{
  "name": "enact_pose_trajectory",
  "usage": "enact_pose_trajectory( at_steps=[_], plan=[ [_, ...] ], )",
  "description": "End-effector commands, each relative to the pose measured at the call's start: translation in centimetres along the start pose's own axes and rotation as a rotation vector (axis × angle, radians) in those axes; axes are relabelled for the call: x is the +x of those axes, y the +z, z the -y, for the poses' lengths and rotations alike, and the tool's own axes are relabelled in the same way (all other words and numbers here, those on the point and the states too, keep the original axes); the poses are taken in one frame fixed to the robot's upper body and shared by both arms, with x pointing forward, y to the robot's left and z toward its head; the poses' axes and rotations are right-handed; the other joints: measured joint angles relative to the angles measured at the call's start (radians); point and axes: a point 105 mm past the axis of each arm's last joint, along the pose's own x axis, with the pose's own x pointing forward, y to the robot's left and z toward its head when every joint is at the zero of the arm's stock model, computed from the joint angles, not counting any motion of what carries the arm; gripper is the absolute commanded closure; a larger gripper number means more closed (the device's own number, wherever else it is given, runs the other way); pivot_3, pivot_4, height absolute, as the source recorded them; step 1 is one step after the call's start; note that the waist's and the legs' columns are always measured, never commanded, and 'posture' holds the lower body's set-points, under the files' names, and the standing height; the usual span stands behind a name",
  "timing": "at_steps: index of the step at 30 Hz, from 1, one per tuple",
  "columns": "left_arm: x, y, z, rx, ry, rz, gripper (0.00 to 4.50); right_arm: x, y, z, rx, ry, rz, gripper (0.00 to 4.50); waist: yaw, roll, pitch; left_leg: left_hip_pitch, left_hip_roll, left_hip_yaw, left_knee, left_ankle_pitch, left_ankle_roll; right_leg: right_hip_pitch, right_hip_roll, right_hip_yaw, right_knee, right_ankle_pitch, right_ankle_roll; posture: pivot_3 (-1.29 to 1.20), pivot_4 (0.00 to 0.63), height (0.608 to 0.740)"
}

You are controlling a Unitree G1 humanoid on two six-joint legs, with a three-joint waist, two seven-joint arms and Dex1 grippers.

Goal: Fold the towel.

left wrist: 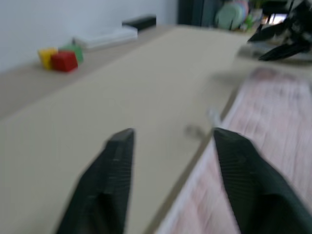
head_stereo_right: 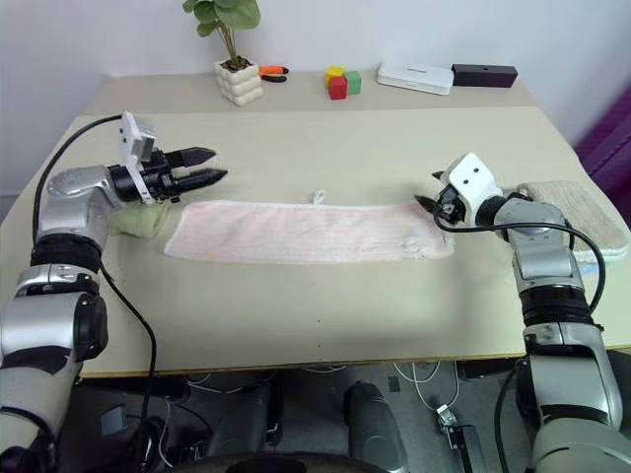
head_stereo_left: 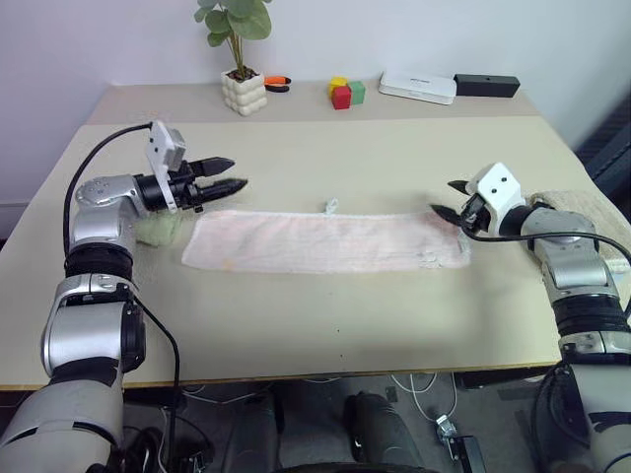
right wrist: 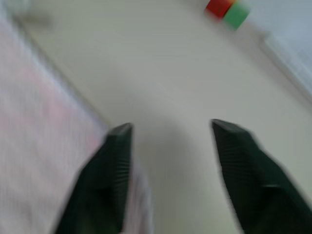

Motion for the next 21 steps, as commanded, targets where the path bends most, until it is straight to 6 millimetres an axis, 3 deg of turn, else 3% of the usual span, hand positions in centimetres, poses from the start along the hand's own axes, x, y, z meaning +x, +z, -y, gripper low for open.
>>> enact_pose_trajectory(
  at_steps=[1, 2, 6, 10, 15, 21],
  plan=[
    [1.5, 1.3, 1.2, -0.070, 0.004, 0.110, 3.96, 0.3, 4.0, 0.1, 0.071, -0.087, 0.156, 4.01, 0.002, 0.000, 0.000, 0.000, 0.000, 0.000, 0.000, 0.000, 0.000, 0.000, 0.000, 0.000, 0.000, 0.000, 0.000, 0.00, 0.150, 0.740],
    [2.3, 1.2, 1.9, -0.121, 0.007, 0.149, 4.41, 0.7, 4.5, -0.6, 0.112, -0.096, 0.186, 4.44, 0.002, 0.000, 0.000, 0.000, 0.000, 0.000, 0.001, 0.000, 0.000, 0.000, 0.000, 0.000, 0.001, 0.000, 0.000, 0.00, 0.150, 0.740],
    [5.7, 0.2, 4.1, -0.281, 0.092, 0.264, 4.47, 2.4, 4.9, -3.7, 0.254, -0.151, 0.228, 4.48, 0.006, 0.000, 0.000, -0.001, 0.000, -0.003, 0.002, 0.000, 0.000, 0.001, 0.000, -0.001, 0.001, 0.000, 0.000, 0.00, 0.150, 0.740],
    [8.4, -3.4, 5.8, -0.401, 0.233, 0.243, 4.47, 4.1, 2.7, -6.5, 0.479, -0.276, 0.177, 4.48, 0.004, 0.000, -0.001, -0.002, -0.001, -0.004, 0.003, 0.000, 0.000, 0.001, 0.000, -0.001, 0.001, 0.000, 0.000, 0.00, 0.150, 0.740],
    [7.8, -7.2, 5.4, -0.454, 0.352, 0.154, 4.47, 4.7, -1.2, -8.6, 0.490, -0.309, 0.043, 4.48, 0.002, 0.000, -0.001, -0.001, -0.001, -0.004, 0.002, 0.000, 0.000, 0.001, 0.000, -0.001, 0.001, 0.000, 0.000, 0.00, 0.150, 0.740],
    [4.7, -9.8, 2.7, -0.445, 0.516, 0.064, 4.47, 2.5, -5.2, -5.1, 0.465, -0.439, -0.067, 4.48, 0.004, 0.000, -0.001, -0.001, -0.002, -0.004, 0.001, 0.000, 0.000, 0.001, 0.000, -0.001, 0.000, 0.000, 0.000, 0.00, 0.150, 0.740]
  ],
)
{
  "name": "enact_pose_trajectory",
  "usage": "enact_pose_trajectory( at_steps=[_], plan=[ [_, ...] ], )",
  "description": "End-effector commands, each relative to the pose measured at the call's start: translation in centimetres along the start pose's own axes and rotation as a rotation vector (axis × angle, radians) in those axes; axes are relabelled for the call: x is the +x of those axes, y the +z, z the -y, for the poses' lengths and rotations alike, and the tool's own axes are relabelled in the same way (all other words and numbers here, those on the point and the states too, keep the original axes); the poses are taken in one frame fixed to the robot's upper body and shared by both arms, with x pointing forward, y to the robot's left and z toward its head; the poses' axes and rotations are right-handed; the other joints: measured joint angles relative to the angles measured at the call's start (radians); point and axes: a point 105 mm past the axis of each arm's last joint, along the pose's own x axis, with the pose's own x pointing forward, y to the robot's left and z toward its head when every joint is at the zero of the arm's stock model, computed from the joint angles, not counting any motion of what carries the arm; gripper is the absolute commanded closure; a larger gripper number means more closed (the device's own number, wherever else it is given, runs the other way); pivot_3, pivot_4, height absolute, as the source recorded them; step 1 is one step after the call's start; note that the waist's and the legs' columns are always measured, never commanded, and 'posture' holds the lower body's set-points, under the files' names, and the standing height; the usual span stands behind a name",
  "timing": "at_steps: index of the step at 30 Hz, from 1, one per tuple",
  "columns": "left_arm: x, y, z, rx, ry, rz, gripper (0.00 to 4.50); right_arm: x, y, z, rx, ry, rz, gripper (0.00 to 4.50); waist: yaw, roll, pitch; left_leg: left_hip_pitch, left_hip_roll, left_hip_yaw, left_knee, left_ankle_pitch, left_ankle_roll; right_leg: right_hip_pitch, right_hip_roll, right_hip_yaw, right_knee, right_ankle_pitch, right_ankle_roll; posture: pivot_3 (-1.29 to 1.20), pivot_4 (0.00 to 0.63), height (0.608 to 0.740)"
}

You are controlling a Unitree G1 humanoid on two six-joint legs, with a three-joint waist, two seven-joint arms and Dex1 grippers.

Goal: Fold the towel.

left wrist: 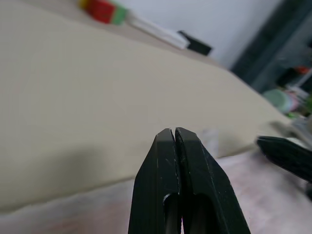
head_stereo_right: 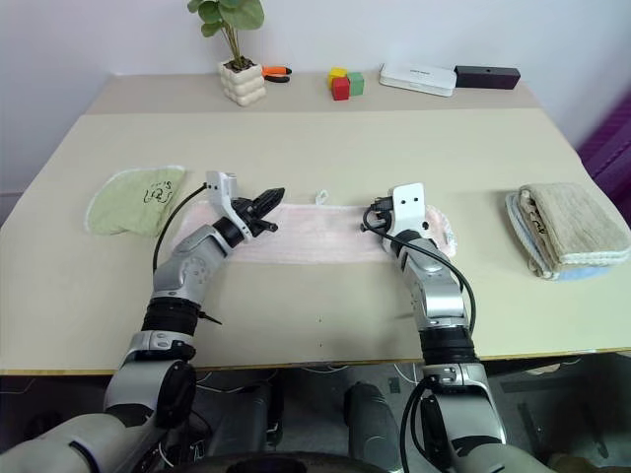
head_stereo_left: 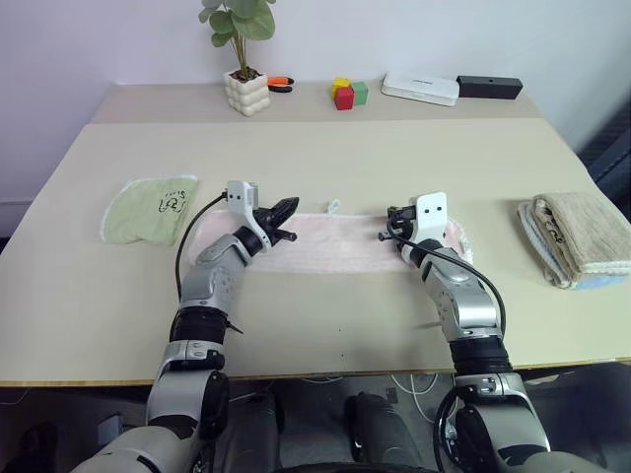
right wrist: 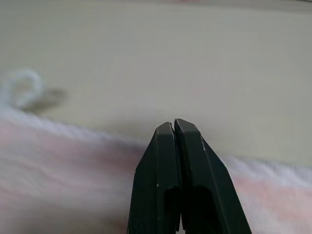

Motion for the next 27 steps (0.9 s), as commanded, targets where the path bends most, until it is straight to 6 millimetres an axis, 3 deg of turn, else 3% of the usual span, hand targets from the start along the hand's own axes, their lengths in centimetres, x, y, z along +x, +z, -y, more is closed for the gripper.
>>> enact_pose_trajectory(
  at_steps=[1, 5, 10, 13, 15, 19, 23, 24, 27],
  plan=[
    [-0.8, 1.2, -2.2, 0.060, 0.074, 0.028, 4.47, -0.5, 0.5, 4.0, 0.008, -0.118, 0.017, 4.48, 0.000, 0.000, 0.000, 0.000, 0.000, 0.000, 0.000, 0.000, 0.000, 0.000, 0.000, 0.000, 0.000, 0.000, 0.000, 0.00, 0.150, 0.740],
    [-1.5, 1.7, -3.9, 0.083, 0.121, 0.024, 4.47, -0.9, 0.0, 6.3, -0.025, -0.171, -0.014, 4.48, -0.002, 0.000, 0.000, 0.000, 0.000, 0.000, 0.000, 0.000, 0.000, 0.000, 0.000, 0.000, 0.000, 0.000, 0.000, 0.00, 0.150, 0.740],
    [-2.8, 1.6, -5.1, 0.125, 0.127, 0.005, 4.47, -1.4, 0.7, 8.5, -0.062, -0.200, -0.007, 4.48, -0.003, 0.000, 0.000, 0.000, 0.000, 0.000, -0.001, 0.000, 0.000, 0.000, 0.000, 0.000, 0.000, 0.000, 0.000, 0.00, 0.150, 0.740],
    [-2.9, 2.7, -4.8, 0.061, 0.084, 0.047, 4.47, -1.4, 2.8, 7.9, -0.027, -0.122, 0.068, 4.48, -0.003, 0.000, 0.000, 0.000, 0.000, 0.000, -0.001, 0.000, 0.000, 0.000, 0.000, 0.000, 0.000, 0.000, 0.000, 0.00, 0.150, 0.740],
    [-2.7, 3.8, -3.2, 0.037, -0.008, 0.086, 4.50, -1.3, 4.1, 7.1, -0.007, -0.062, 0.114, 3.98, -0.004, 0.000, 0.000, 0.000, 0.000, 0.000, -0.001, 0.000, 0.000, 0.000, 0.000, 0.000, 0.000, 0.000, 0.000, 0.00, 0.150, 0.740],
    [-2.4, 5.7, -0.5, 0.080, -0.111, 0.112, 2.79, -1.5, 6.7, 6.2, 0.046, 0.005, 0.183, 2.19, -0.004, 0.000, 0.000, 0.000, 0.000, 0.000, -0.001, 0.000, 0.000, 0.000, 0.000, 0.000, 0.000, 0.000, 0.000, 0.00, 0.150, 0.740],
    [-2.8, 7.4, 2.1, 0.162, -0.235, 0.120, 0.77, -2.6, 7.9, 7.1, 0.127, 0.005, 0.182, 0.12, 0.000, 0.000, 0.000, 0.000, 0.000, -0.001, -0.002, 0.000, 0.000, 0.000, 0.000, 0.000, 0.000, 0.000, 0.000, 0.00, 0.150, 0.740],
    [-3.0, 7.9, 2.4, 0.169, -0.252, 0.124, 0.27, -3.1, 7.9, 7.5, 0.162, 0.003, 0.171, 0.00, 0.000, 0.000, 0.000, 0.000, 0.000, -0.001, -0.002, 0.000, 0.000, 0.000, 0.000, 0.000, -0.001, 0.000, 0.000, 0.00, 0.150, 0.740],
    [-3.9, 8.9, 3.9, 0.281, -0.375, 0.114, 0.12, -5.3, 7.7, 8.2, 0.364, 0.002, 0.151, 0.00, 0.002, 0.000, 0.000, 0.000, 0.000, -0.001, -0.002, 0.000, 0.000, 0.000, 0.000, 0.000, -0.001, 0.000, 0.000, 0.00, 0.150, 0.740]
  ],
)
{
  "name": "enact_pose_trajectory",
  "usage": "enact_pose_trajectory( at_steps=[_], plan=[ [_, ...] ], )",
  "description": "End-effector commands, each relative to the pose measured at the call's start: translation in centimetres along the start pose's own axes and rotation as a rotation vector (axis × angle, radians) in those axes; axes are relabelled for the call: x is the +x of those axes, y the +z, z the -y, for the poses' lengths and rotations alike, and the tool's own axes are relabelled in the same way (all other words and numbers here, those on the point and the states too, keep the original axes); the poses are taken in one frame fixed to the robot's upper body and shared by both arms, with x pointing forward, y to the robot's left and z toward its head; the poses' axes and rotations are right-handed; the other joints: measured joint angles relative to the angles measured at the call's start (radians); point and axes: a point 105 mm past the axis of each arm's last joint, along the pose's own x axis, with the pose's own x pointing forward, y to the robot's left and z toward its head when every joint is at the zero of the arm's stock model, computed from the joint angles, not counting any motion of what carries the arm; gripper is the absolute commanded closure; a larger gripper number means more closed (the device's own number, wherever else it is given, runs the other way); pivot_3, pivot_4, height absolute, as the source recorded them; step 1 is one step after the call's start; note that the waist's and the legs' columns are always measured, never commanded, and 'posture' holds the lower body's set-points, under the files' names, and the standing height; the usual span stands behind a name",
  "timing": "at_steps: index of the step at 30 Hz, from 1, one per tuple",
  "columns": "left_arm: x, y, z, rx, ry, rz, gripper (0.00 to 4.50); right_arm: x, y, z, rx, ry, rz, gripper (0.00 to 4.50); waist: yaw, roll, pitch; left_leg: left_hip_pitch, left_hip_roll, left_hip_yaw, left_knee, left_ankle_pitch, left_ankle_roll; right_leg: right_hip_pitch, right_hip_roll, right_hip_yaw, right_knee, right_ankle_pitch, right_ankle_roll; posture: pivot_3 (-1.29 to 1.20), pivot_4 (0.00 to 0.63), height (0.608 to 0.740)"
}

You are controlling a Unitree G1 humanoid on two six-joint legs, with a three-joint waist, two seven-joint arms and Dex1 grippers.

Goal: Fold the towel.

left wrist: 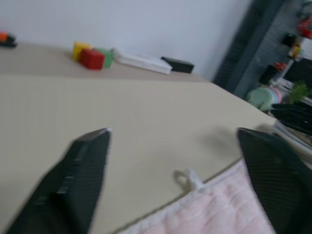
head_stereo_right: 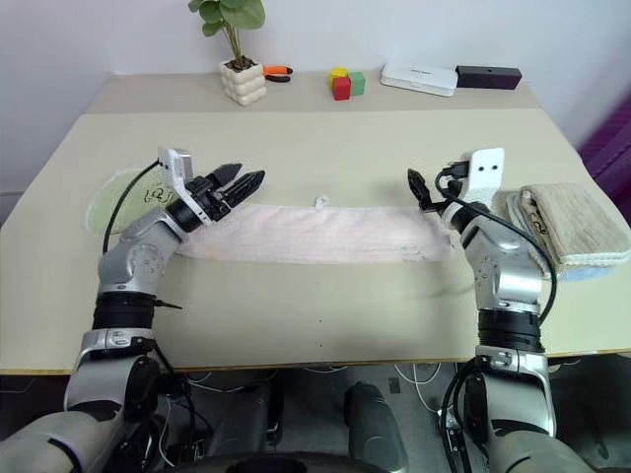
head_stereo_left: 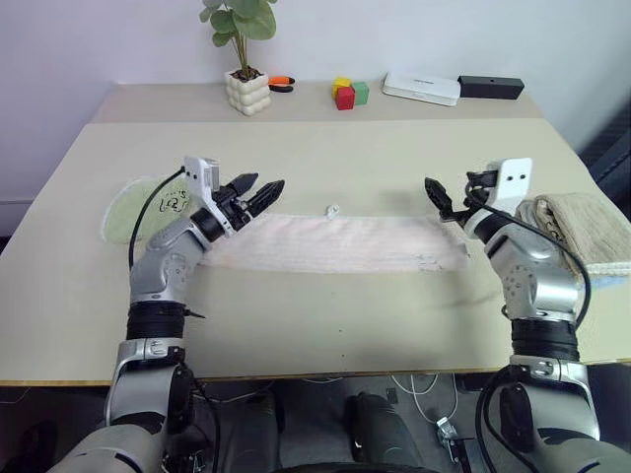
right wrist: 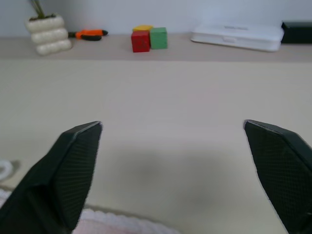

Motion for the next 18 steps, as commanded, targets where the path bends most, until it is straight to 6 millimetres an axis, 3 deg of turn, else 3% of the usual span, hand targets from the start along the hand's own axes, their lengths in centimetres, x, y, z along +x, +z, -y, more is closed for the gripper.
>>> enact_pose_trajectory(
  at_steps=[1, 4, 8, 10, 14, 18],
  plan=[
    [-0.4, 1.8, 2.1, 0.156, -0.160, 0.009, 0.12, -2.6, 2.0, 0.4, 0.203, 0.008, 0.033, 0.00, 0.000, 0.000, 0.000, 0.000, 0.000, 0.000, 0.000, 0.000, 0.000, 0.000, 0.000, 0.000, 0.000, 0.000, 0.000, 0.00, 0.150, 0.740],
    [-1.3, 1.9, 2.9, 0.137, -0.271, -0.001, 0.12, -4.2, 2.3, -0.1, 0.360, 0.038, 0.020, 0.00, -0.002, 0.000, 0.000, 0.000, 0.000, 0.000, 0.000, 0.000, 0.000, 0.000, 0.000, 0.000, 0.000, 0.000, 0.000, 0.00, 0.150, 0.740],
    [-2.7, 1.7, 3.9, 0.141, -0.422, -0.069, 0.12, -6.3, 2.4, 0.9, 0.570, -0.030, 0.015, 0.00, -0.005, 0.000, 0.000, 0.001, 0.001, 0.000, -0.001, 0.000, 0.000, 0.000, 0.001, 0.000, 0.000, 0.000, 0.000, 0.00, 0.150, 0.740],
    [-3.3, 2.0, 4.2, 0.116, -0.475, -0.073, 0.12, -7.7, 1.0, 0.5, 0.568, -0.022, -0.067, 0.00, 0.000, 0.000, 0.000, 0.000, 0.001, 0.000, -0.001, 0.000, 0.000, 0.000, 0.001, 0.000, -0.001, 0.000, 0.000, 0.00, 0.150, 0.740],
    [-5.9, 1.8, 5.1, 0.096, -0.631, -0.149, 0.12, -10.9, -2.1, -0.1, 0.737, -0.026, -0.153, 0.00, -0.003, 0.000, 0.000, -0.001, 0.001, -0.001, -0.001, 0.000, 0.000, 0.000, 0.000, 0.000, -0.002, 0.000, -0.001, 0.00, 0.150, 0.740],
    [-6.5, 1.5, 4.6, 0.095, -0.639, -0.198, 0.12, -11.9, -3.5, -0.4, 0.897, -0.062, -0.168, 0.00, -0.007, 0.000, 0.000, 0.000, 0.001, -0.001, -0.001, 0.000, 0.001, 0.000, 0.000, 0.000, -0.002, -0.001, -0.001, 0.00, 0.150, 0.740]
  ],
)
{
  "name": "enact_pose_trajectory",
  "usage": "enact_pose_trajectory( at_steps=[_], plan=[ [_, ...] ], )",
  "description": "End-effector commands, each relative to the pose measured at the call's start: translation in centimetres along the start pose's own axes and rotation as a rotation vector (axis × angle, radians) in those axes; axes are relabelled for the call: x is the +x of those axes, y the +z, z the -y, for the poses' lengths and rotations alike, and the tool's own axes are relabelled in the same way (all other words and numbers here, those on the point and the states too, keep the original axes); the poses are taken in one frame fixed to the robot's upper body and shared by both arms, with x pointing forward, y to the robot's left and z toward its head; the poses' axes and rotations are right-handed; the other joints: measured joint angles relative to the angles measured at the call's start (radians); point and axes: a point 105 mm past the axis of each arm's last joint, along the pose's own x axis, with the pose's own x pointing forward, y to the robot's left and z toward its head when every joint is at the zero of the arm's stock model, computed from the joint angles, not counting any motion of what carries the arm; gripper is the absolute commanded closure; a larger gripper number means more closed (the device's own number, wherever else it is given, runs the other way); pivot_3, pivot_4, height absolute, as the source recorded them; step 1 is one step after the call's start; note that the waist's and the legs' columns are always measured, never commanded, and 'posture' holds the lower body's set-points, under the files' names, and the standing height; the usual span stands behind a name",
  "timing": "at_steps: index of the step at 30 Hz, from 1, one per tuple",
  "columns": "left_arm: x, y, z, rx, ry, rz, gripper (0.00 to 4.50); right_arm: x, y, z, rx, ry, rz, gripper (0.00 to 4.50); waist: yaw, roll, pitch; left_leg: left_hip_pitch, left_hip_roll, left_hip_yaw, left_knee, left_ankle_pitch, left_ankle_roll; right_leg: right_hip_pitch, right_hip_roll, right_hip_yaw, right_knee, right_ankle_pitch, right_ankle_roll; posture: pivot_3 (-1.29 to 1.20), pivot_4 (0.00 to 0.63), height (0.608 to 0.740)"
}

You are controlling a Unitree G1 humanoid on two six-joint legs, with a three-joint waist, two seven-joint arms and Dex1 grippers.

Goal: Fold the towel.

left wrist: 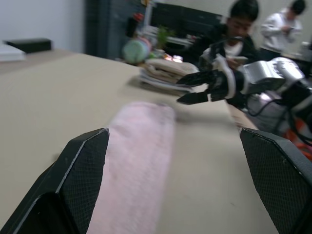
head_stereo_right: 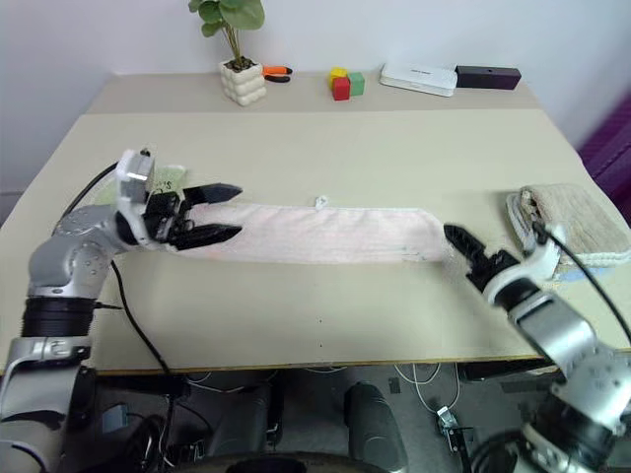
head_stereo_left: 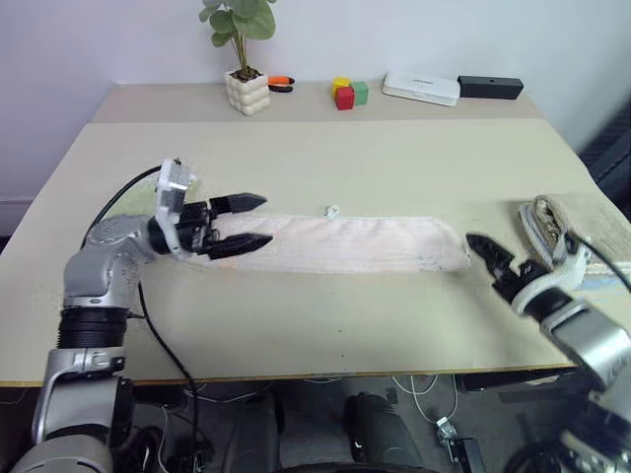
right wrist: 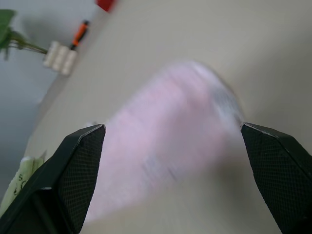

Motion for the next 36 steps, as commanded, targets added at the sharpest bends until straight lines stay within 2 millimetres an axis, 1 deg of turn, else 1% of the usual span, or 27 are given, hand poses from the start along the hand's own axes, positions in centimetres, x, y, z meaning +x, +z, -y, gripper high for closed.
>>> enact_pose_trajectory(
  at_steps=[1, 4, 8, 13, 18, 22, 26, 29, 33, 36],
  plan=[
    [-0.1, 0.7, 0.1, 0.026, -0.029, -0.003, 0.12, -0.2, 0.4, -2.0, 0.105, 0.083, 0.050, 0.00, -0.001, 0.000, 0.000, 0.000, 0.000, 0.000, 0.000, 0.000, 0.000, 0.000, 0.000, 0.000, 0.000, -0.001, -0.002, 0.00, 0.150, 0.740],
    [-0.1, 0.9, 0.4, 0.008, -0.049, 0.007, 0.12, 0.3, -0.7, -2.3, 0.171, 0.091, 0.019, 0.00, -0.003, 0.000, 0.000, 0.000, 0.000, 0.000, 0.000, 0.000, 0.000, 0.000, 0.000, 0.000, 0.000, -0.001, -0.002, 0.00, 0.150, 0.740],
    [-0.4, 1.1, 1.2, -0.008, -0.088, -0.003, 0.12, 0.9, -1.1, -1.7, 0.252, 0.069, 0.028, 0.00, -0.002, 0.000, 0.000, 0.000, 0.000, -0.001, 0.000, 0.000, 0.001, 0.000, 0.001, 0.000, 0.000, 0.000, 0.000, 0.00, 0.150, 0.740],
    [-1.2, 1.2, 1.4, -0.011, -0.066, -0.013, 0.12, 1.7, -1.5, -1.2, 0.258, 0.058, 0.017, 0.00, -0.001, 0.000, 0.000, 0.000, 0.000, -0.001, 0.000, 0.000, 0.001, 0.000, 0.000, 0.000, 0.000, -0.001, -0.002, 0.00, 0.150, 0.740],
    [-1.3, 1.2, 1.7, -0.009, -0.058, -0.012, 0.12, 2.7, -1.6, -0.3, 0.273, 0.033, 0.018, 0.00, -0.001, 0.000, 0.000, 0.000, 0.000, -0.001, 0.000, 0.000, 0.001, 0.000, 0.000, 0.000, 0.000, -0.001, -0.002, 0.00, 0.150, 0.740],
    [-1.4, 1.3, 1.8, -0.003, -0.048, -0.006, 0.12, 3.6, -1.7, -0.4, 0.283, 0.041, 0.021, 0.00, -0.001, -0.001, 0.000, 0.000, 0.000, -0.001, 0.000, 0.000, 0.001, 0.000, 0.000, 0.000, 0.000, -0.001, -0.002, 0.00, 0.150, 0.740],
    [-1.5, 1.3, 1.7, 0.002, -0.038, 0.000, 0.12, 4.5, -2.0, -0.9, 0.293, 0.064, 0.013, 0.00, -0.002, -0.001, 0.000, 0.000, 0.000, -0.001, 0.000, 0.000, 0.001, 0.000, 0.001, 0.000, 0.000, -0.001, -0.002, 0.00, 0.150, 0.740],
    [-1.4, 1.3, 1.7, 0.007, -0.034, 0.000, 0.00, 5.2, -2.0, -0.8, 0.305, 0.064, 0.026, 0.75, -0.002, -0.001, 0.000, 0.000, 0.001, -0.001, 0.000, 0.000, 0.001, 0.000, 0.001, 0.000, 0.000, -0.001, -0.001, 0.00, 0.150, 0.740],
    [-1.4, 1.3, 1.6, 0.017, -0.019, 0.003, 0.00, 5.9, -2.5, -0.8, 0.312, 0.064, 0.020, 2.67, -0.002, 0.000, 0.000, 0.000, 0.001, -0.001, 0.000, 0.000, 0.001, 0.000, 0.001, 0.000, 0.000, -0.001, -0.001, 0.00, 0.150, 0.740],
    [-1.5, 1.1, 1.5, 0.021, -0.007, -0.002, 0.00, 5.9, -2.5, -0.8, 0.307, 0.064, 0.025, 4.14, -0.002, -0.004, -0.002, 0.000, 0.001, -0.001, 0.000, 0.000, 0.001, 0.000, 0.001, 0.000, 0.000, 0.000, 0.000, 0.00, 0.150, 0.740]
  ],
)
